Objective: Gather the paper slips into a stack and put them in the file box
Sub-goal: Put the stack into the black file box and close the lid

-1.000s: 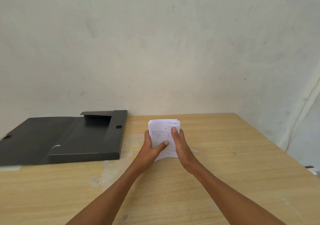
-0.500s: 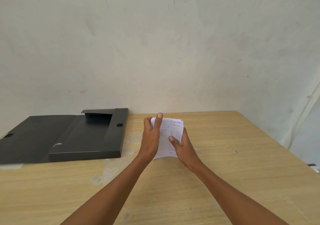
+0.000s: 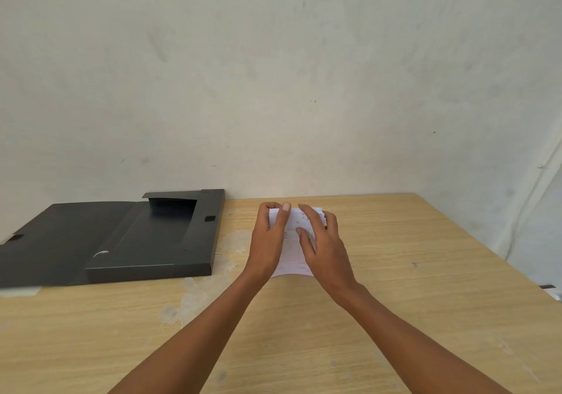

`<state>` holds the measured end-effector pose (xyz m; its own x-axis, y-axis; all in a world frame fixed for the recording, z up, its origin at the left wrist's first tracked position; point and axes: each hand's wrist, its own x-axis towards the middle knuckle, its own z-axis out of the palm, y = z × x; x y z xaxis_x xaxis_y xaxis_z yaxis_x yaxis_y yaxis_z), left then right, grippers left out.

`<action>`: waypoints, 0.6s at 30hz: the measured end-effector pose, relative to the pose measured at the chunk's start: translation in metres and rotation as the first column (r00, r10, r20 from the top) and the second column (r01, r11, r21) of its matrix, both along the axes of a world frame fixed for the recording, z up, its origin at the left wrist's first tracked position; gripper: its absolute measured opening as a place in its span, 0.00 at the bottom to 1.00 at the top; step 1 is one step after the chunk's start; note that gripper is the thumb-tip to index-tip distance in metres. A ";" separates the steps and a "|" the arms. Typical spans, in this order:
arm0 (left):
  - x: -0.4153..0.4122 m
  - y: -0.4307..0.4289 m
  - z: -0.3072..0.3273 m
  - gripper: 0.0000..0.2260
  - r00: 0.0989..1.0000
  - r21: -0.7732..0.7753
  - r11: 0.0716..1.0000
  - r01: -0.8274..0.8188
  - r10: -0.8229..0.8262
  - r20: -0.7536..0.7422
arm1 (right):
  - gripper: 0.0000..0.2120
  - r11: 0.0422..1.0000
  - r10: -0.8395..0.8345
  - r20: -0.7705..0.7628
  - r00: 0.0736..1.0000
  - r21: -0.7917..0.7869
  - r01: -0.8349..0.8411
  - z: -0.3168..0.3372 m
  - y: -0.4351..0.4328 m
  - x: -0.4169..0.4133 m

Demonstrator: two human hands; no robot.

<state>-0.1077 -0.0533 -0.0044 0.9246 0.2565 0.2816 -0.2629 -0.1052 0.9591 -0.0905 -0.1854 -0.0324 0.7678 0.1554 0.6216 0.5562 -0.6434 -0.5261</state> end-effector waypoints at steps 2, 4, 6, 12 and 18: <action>-0.002 0.005 -0.005 0.12 0.997 0.077 0.994 0.074 -0.076 0.029 | 0.22 1.000 -0.017 0.009 1.000 -0.024 0.017 0.000 -0.001 0.000; -0.002 0.010 -0.010 0.15 0.994 0.164 0.981 0.101 -0.108 0.035 | 0.23 1.000 0.000 -0.016 1.000 -0.008 0.000 0.001 -0.002 -0.001; -0.003 0.014 -0.009 0.13 0.996 0.182 0.980 0.084 -0.089 0.020 | 0.29 0.995 0.075 -0.079 0.994 0.069 -0.069 0.002 -0.001 -0.004; -0.003 0.033 0.004 0.12 0.999 0.095 0.995 0.031 -0.033 0.016 | 0.21 0.889 0.323 -0.403 0.857 0.440 -0.128 0.002 0.011 0.001; -0.018 0.078 0.009 0.21 0.978 -0.084 0.996 0.024 -0.041 -0.205 | 0.11 0.813 0.411 -0.404 0.817 0.569 -0.128 0.025 0.065 -0.001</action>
<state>-0.1257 0.0246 0.0041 0.9688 0.2394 0.0636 -0.0607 -0.0195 0.9980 -0.0914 -0.1207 -0.0077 0.9570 0.1853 0.2233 0.2406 -0.0768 -0.9676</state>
